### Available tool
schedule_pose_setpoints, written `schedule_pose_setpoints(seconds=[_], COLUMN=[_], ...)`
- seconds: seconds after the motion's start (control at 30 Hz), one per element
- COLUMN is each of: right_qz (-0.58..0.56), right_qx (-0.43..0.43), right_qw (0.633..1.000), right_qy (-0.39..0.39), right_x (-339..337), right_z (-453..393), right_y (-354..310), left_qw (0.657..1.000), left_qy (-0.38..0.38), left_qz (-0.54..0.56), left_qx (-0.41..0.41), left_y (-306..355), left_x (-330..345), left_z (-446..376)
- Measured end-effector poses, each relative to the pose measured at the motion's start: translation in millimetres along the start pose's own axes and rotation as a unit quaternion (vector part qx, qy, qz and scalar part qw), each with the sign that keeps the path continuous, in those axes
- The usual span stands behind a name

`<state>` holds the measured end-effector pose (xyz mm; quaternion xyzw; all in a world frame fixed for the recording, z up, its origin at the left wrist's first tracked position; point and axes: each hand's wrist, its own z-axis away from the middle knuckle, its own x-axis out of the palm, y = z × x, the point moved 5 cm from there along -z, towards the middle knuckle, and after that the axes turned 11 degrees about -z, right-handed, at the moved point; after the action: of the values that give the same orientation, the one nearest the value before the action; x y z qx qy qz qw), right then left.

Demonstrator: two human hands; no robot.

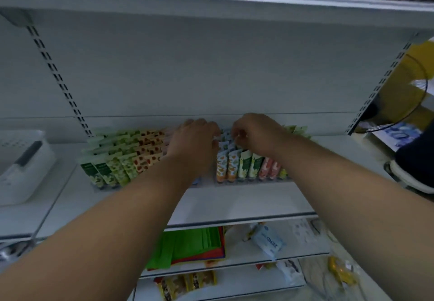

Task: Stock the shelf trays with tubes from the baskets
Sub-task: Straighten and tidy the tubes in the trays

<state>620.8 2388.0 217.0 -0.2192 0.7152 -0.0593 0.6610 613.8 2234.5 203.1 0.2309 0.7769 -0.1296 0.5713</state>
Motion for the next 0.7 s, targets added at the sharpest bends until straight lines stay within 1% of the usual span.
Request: schedule_pose_setpoints(seconds=[0.13, 0.23, 0.4, 0.57, 0.7], right_qz=[-0.014, -0.031, -0.018, -0.005, -0.005], right_qx=[0.016, 0.033, 0.031, 0.042, 0.055], right_qw=[0.999, 0.998, 0.998, 0.999, 0.997], right_qy=[-0.035, -0.043, -0.051, -0.035, -0.045], right_x=[8, 9, 14, 13, 12], right_z=[-11, -14, -19, -19, -19], right_y=[9, 11, 10, 14, 14], left_qw=[0.998, 0.995, 0.987, 0.984, 0.984], left_qy=[-0.043, -0.083, -0.132, -0.14, -0.14], left_qz=[-0.036, -0.057, -0.088, -0.098, -0.09], left_qx=[0.005, 0.016, 0.03, 0.043, 0.063], left_y=[2, 3, 3, 0, 0], left_x=[3, 6, 13, 19, 22], left_z=[-22, -32, -39, -44, -46])
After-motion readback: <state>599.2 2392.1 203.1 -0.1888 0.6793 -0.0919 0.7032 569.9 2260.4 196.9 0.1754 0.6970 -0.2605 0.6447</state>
